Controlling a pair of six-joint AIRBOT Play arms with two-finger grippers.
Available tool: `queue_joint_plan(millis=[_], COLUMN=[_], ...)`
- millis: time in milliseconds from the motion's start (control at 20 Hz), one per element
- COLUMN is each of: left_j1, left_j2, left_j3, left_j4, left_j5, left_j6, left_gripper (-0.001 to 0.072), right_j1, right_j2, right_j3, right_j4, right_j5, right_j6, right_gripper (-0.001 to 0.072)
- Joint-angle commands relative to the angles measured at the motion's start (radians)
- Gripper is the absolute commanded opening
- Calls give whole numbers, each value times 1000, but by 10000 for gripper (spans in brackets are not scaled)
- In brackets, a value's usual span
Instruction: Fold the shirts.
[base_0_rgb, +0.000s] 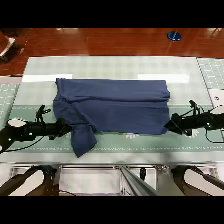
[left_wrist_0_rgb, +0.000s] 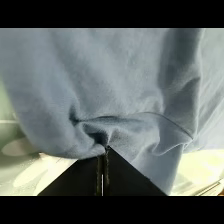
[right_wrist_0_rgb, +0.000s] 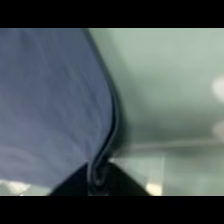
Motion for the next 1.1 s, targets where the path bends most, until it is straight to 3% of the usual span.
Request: queue_joint_plan(millis=[0,150,350,650,850,1050], left_j1=[1,1,1,-45,-100,-115], left_j2=[2,7,-53,-368,-584,-717], left_j3=[56,162,370,816,1070,1169], left_j4=[38,38,1,-30,-29,-30], left_j5=[-18,-79,-48,-50,-53,-95], left_j6=[3,2,-3,-67,-154,-212], left_gripper=[27,27,26,26,25,34], right_j1=[47,44,45,45,67,96], right_j2=[-3,-3,-76,-311,-448,-560], right_j3=[26,125,332,600,702,795], right_j4=[101,85,150,206,288,293], right_j5=[-11,39,63,48,10,-29], right_j6=[-97,-119,-120,-100,-100,-67], right_gripper=[19,18,18,18,18,19])
